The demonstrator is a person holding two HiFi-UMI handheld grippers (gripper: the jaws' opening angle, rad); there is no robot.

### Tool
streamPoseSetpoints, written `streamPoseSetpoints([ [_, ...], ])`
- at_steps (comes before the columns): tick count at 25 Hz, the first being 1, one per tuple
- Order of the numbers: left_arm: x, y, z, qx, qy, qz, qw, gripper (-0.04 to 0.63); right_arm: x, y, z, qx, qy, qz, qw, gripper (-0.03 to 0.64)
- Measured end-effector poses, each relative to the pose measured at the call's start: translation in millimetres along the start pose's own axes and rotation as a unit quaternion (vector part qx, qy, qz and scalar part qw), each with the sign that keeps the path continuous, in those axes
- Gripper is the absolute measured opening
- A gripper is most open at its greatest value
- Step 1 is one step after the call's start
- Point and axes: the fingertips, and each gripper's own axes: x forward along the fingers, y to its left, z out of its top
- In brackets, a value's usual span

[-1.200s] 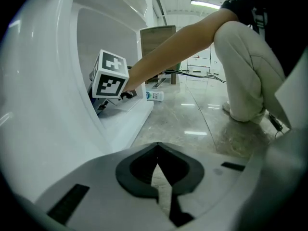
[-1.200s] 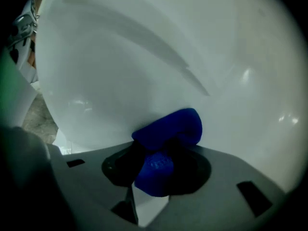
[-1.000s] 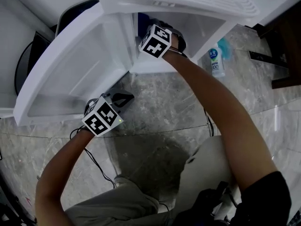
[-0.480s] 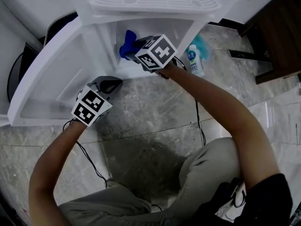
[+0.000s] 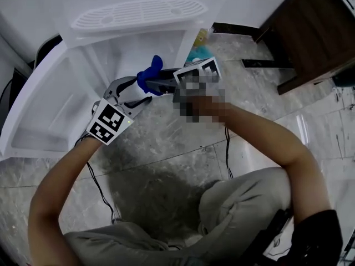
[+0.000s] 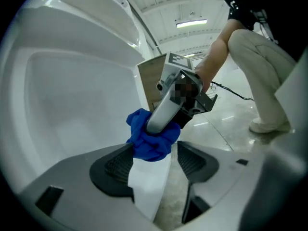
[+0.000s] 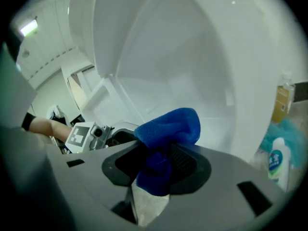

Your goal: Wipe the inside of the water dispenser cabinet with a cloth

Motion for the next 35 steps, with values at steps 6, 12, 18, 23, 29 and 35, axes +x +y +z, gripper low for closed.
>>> streamPoseSetpoints([
  [6, 27, -7, 32, 0.062, -0.026, -0.008, 0.9977, 0.295, -32, 2, 1, 0.118, -0.045, 0.047, 0.991, 0.141],
  [12, 38, -27, 43, 0.171, -0.007, -0.041, 0.9843, 0.295, -33, 16, -12, 0.115, -0.030, 0.088, 0.989, 0.141],
  [18, 38, -37, 35, 0.169, 0.012, -0.079, 0.9823, 0.241, -33, 21, -20, 0.128, -0.024, 0.130, 0.983, 0.144],
  [23, 34, -35, 26, 0.137, 0.018, -0.089, 0.9865, 0.186, -39, 17, -24, 0.117, -0.021, 0.140, 0.983, 0.176],
  [29, 30, -10, 4, 0.071, 0.045, -0.068, 0.9941, 0.170, -50, -14, -7, 0.093, -0.055, 0.071, 0.992, 0.111],
  [35, 35, 13, 1, -0.001, 0.050, -0.049, 0.9976, 0.170, -48, -14, 11, -0.137, -0.025, -0.019, 0.990, 0.008],
])
